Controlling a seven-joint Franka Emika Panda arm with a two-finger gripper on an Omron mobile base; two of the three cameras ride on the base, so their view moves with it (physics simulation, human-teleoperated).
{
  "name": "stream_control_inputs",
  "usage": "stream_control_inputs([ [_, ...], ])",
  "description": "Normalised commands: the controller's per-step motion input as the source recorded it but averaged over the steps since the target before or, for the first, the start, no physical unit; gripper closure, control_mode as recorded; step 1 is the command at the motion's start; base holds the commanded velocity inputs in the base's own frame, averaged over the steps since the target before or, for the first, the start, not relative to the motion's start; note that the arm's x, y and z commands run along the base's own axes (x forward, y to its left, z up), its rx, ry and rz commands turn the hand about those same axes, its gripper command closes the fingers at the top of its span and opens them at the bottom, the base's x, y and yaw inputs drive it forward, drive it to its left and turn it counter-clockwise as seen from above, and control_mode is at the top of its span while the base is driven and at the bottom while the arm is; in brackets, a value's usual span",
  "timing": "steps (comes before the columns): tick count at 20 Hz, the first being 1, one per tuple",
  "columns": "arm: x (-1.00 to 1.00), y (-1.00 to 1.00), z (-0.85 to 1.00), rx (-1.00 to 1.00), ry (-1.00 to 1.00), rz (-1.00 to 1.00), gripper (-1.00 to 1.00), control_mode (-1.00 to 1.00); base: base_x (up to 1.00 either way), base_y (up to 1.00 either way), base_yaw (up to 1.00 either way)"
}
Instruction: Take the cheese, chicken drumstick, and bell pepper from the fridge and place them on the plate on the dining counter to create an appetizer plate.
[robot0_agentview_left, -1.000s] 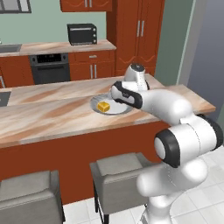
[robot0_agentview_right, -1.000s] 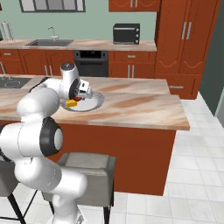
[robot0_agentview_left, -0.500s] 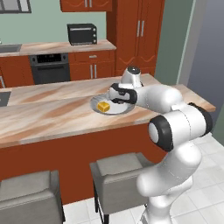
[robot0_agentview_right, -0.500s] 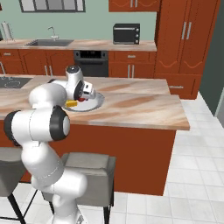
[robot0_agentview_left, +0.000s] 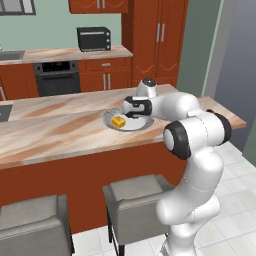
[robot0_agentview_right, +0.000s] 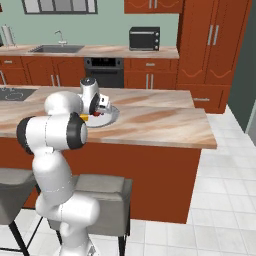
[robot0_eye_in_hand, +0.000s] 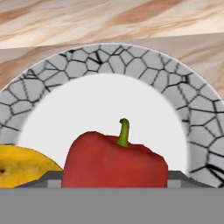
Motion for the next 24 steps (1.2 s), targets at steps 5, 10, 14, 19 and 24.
stream_control_inputs([
  [5, 0.33, 0.02, -0.17, 0.00, 0.06, 0.00, 1.00, -1.00, 0.00, 0.00, 0.00],
  [10, 0.18, 0.03, -0.11, 0.00, 0.05, 0.00, -1.00, -1.00, 0.00, 0.00, 0.00],
  [14, -0.13, 0.00, 0.15, 0.00, -0.02, 0.00, -1.00, -1.00, 0.00, 0.00, 0.00],
  [19, -0.61, 0.00, 0.70, 0.00, -0.09, 0.00, -1.00, -1.00, 0.00, 0.00, 0.00],
  [24, -0.92, 0.00, 0.94, 0.00, -0.14, 0.00, -1.00, -1.00, 0.00, 0.00, 0.00],
])
